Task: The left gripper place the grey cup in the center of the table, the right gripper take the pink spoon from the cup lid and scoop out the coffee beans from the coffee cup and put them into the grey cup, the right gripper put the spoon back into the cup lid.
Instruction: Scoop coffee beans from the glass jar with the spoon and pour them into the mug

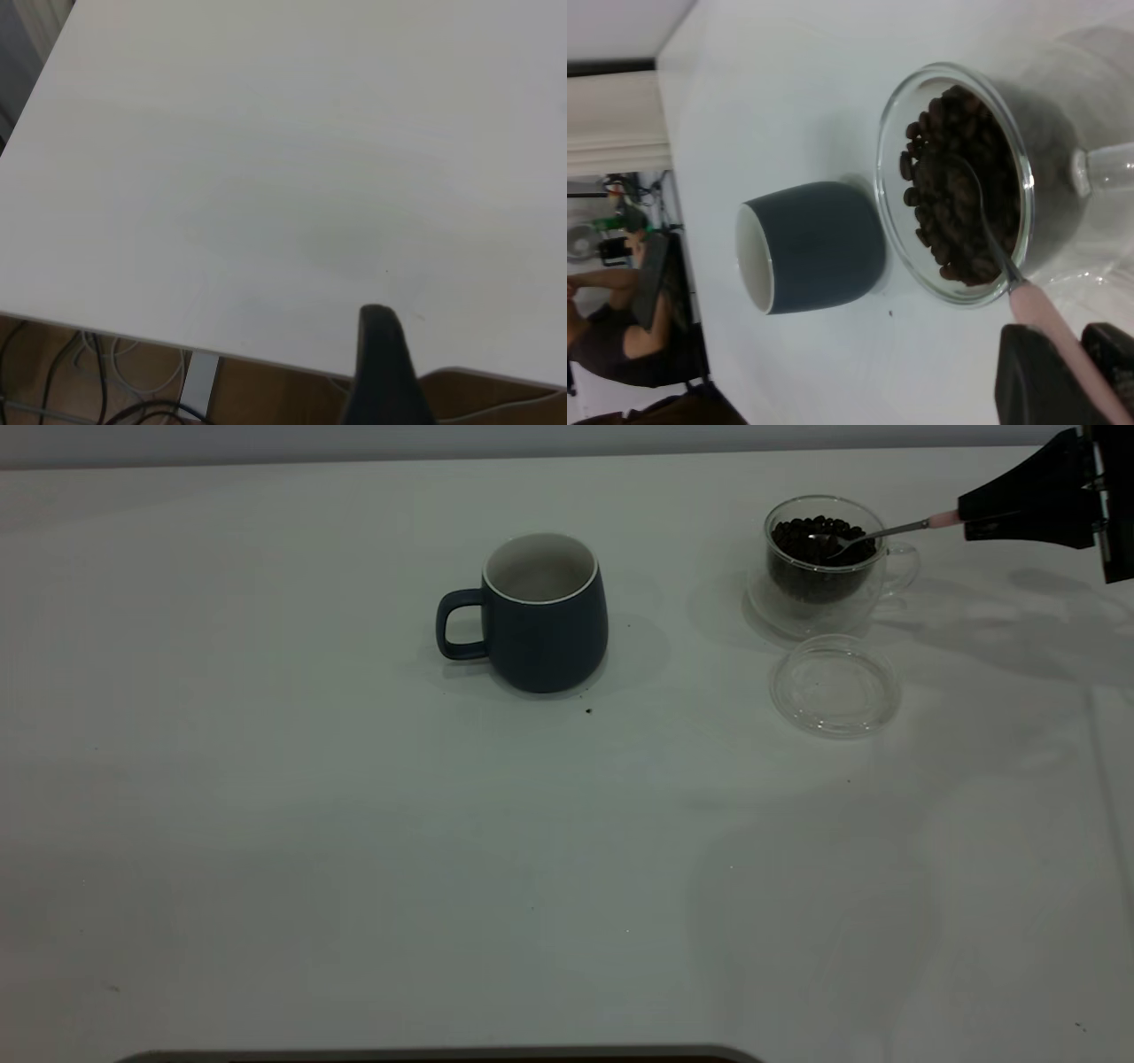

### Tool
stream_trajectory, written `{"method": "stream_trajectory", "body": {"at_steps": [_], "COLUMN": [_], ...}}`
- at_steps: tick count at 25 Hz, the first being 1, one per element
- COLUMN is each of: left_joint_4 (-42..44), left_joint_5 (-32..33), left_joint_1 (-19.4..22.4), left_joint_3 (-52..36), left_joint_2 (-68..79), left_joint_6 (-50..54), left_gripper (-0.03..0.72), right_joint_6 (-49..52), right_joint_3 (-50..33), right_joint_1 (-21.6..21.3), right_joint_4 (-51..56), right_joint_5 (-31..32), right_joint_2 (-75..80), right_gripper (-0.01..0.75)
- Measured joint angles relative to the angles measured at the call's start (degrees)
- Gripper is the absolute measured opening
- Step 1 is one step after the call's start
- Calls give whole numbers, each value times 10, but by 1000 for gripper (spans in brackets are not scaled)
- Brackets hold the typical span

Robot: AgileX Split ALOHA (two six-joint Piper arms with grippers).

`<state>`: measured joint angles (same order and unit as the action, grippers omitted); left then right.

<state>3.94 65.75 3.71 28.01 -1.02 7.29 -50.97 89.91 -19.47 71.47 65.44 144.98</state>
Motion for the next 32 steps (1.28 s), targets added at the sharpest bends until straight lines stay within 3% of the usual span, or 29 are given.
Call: {"method": "stream_trajectory", "body": {"at_steps": [32], "left_joint_4": [0], "left_joint_5": [0], "left_joint_1": [0], "left_joint_3": [0], "left_joint_2": [0], "left_joint_6": [-1], "left_gripper": [567], "right_joint_6": [45], "right_joint_3": [0], "right_joint_1": [-17], "right_joint_4": [12], "right_joint_5": [10], "right_joint_2": [-16], "right_gripper": [100]}}
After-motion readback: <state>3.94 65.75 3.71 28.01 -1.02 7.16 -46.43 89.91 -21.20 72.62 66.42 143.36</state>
